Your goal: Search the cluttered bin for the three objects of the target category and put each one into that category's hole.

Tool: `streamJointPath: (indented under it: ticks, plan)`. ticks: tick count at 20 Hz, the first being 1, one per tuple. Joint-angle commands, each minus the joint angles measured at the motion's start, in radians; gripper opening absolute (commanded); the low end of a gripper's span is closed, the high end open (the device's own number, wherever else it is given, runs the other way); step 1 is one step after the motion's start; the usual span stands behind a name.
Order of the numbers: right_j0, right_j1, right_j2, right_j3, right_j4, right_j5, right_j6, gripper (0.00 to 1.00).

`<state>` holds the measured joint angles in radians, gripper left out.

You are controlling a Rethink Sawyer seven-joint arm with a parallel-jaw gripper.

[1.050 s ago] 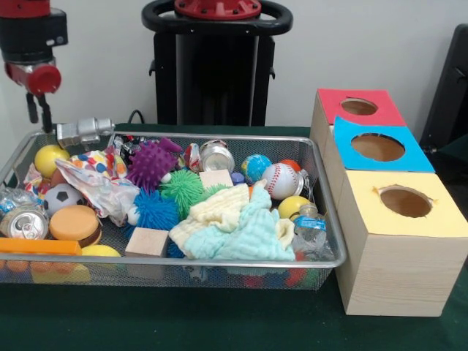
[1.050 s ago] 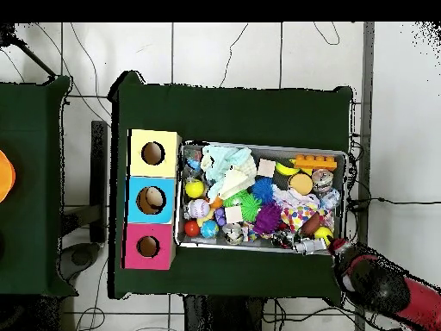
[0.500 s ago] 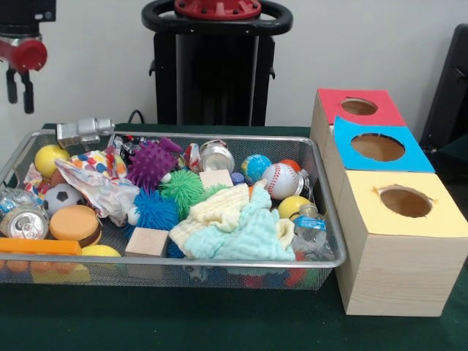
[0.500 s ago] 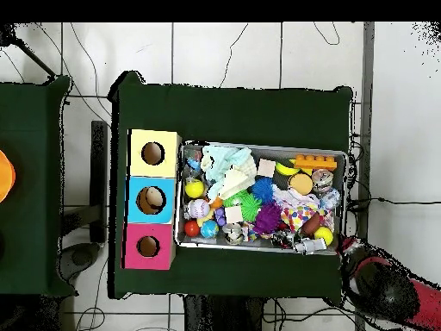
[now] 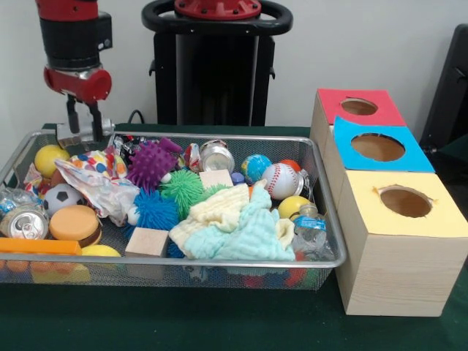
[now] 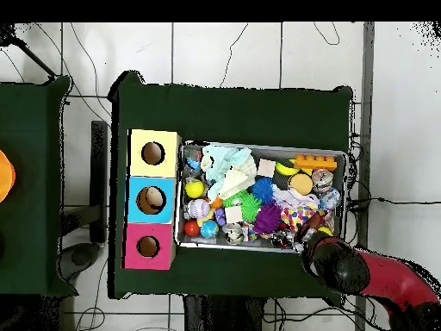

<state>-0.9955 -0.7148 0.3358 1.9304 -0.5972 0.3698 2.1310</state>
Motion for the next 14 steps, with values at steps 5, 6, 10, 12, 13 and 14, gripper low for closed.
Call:
streamJointPath:
  ticks: [5, 6, 10, 12, 13, 14]
  plan:
    - [-0.113, 0.199, 0.023, -0.065, 0.016, -0.078, 0.008, 1.00]
    - [-0.126, 0.204, 0.027, -0.075, 0.007, -0.083, -0.005, 1.00]
    - [-0.168, 0.241, 0.029, -0.146, -0.056, -0.146, -0.052, 1.00]
    - [-0.175, 0.268, 0.029, -0.188, -0.077, -0.158, -0.075, 1.00]
    - [-0.185, 0.277, 0.034, -0.195, -0.080, -0.160, -0.084, 1.00]
    - [-0.181, 0.288, 0.022, -0.209, -0.092, -0.185, -0.074, 1.00]
